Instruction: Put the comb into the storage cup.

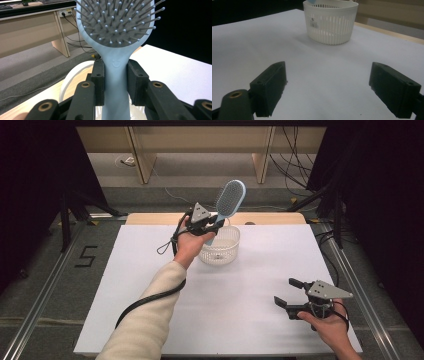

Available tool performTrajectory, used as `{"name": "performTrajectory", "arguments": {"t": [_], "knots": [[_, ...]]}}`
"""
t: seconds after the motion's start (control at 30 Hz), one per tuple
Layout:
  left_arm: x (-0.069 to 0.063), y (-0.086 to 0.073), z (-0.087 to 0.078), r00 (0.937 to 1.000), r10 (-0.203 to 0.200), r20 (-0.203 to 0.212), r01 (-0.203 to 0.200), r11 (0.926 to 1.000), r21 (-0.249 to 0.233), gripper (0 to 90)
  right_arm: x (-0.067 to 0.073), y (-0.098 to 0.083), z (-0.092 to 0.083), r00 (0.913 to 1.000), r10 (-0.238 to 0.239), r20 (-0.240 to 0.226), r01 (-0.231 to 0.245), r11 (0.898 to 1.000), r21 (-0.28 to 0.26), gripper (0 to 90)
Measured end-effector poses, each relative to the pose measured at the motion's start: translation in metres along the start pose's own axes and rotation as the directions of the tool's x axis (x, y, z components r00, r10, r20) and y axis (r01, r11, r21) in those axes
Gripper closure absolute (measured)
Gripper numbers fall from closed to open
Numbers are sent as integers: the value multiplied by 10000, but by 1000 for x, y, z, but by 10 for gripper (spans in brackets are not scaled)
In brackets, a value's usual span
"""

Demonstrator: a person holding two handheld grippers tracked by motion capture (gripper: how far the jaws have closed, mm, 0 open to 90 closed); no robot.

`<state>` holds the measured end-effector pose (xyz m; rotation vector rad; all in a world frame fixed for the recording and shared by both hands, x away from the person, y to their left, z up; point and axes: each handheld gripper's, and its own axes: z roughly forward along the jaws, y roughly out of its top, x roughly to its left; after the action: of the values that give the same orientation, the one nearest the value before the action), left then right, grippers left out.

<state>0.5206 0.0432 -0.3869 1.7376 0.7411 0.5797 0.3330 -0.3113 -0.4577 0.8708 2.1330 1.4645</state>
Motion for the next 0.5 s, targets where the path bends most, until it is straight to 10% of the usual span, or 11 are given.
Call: {"name": "performTrajectory", "arguments": {"t": [0.5], "knots": [[-1,-1,4,10000,66,65,-66,10000,-41,696,0,0,0,10000,-4,-15,4,10000,-2,155]]}}
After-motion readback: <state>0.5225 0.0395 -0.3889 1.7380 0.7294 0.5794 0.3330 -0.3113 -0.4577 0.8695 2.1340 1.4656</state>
